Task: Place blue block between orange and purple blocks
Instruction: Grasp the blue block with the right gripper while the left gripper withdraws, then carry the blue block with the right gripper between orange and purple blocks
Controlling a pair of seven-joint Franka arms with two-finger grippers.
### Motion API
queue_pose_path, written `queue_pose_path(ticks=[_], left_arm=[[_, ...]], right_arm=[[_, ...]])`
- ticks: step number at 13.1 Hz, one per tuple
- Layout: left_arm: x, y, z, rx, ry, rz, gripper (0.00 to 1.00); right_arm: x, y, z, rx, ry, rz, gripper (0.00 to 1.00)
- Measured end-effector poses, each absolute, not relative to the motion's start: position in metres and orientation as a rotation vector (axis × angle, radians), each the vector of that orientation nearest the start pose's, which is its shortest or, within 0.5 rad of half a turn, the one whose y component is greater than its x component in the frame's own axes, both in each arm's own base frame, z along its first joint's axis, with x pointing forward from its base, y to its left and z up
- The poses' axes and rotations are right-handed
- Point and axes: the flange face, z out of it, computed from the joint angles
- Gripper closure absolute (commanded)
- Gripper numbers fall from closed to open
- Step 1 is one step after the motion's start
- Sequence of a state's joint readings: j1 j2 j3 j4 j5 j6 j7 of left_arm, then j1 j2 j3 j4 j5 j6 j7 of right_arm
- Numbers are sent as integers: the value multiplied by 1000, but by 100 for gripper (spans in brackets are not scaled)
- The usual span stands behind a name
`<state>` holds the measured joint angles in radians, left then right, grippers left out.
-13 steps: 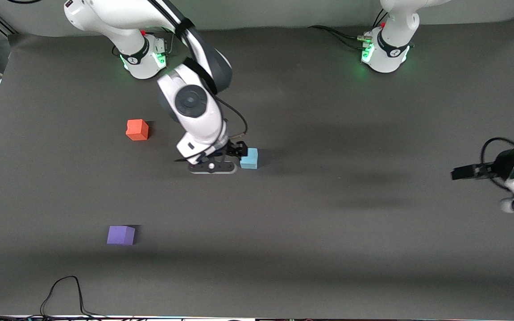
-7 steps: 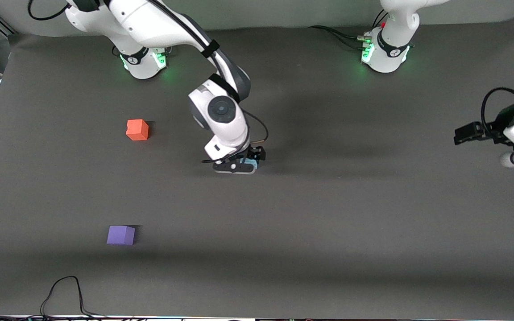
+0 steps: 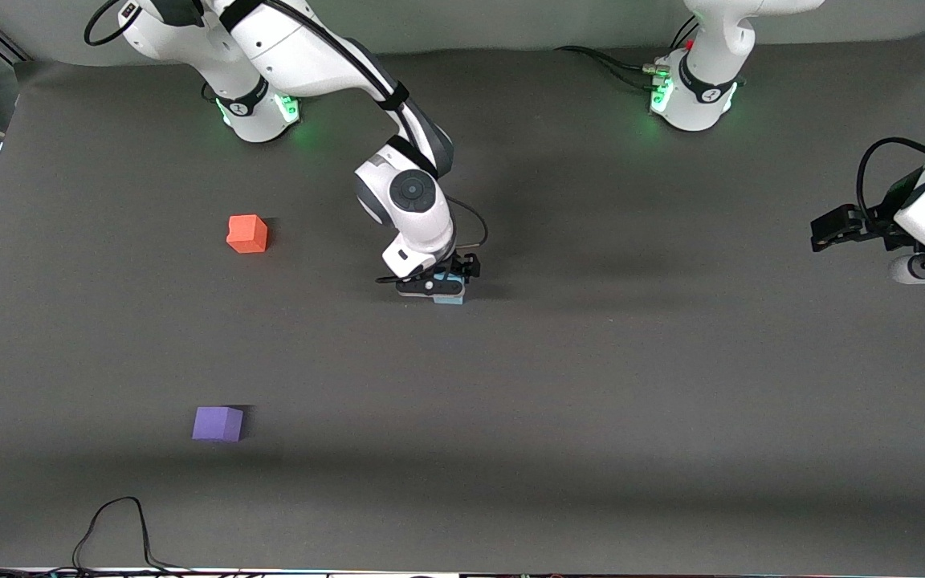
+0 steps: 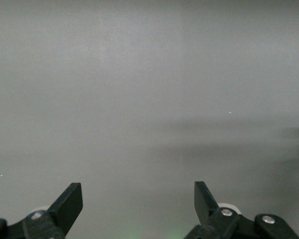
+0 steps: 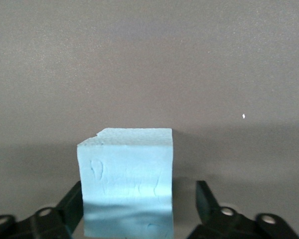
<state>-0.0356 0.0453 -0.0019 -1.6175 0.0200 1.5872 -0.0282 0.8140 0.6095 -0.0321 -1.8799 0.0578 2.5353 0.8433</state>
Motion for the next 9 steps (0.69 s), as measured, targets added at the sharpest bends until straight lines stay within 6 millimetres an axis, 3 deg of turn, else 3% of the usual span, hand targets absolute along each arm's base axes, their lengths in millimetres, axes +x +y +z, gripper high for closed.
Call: queue_pose_path(ticks=[1,5,7,9], left_arm=[[566,-19,580,-3117,14,113,0],[566,-18,579,-3118,17,119,0],[566,-18,579,-3118,32,120,0],[566,-19,579,-3119,39,121,0]], right_arm=[[455,450,187,-3093,161,-34,65],[474,439,203,-3086,205,-79,65],[495,413,235,-3128,220,-67,65],[525,361,294,-3175,204,-32,65]])
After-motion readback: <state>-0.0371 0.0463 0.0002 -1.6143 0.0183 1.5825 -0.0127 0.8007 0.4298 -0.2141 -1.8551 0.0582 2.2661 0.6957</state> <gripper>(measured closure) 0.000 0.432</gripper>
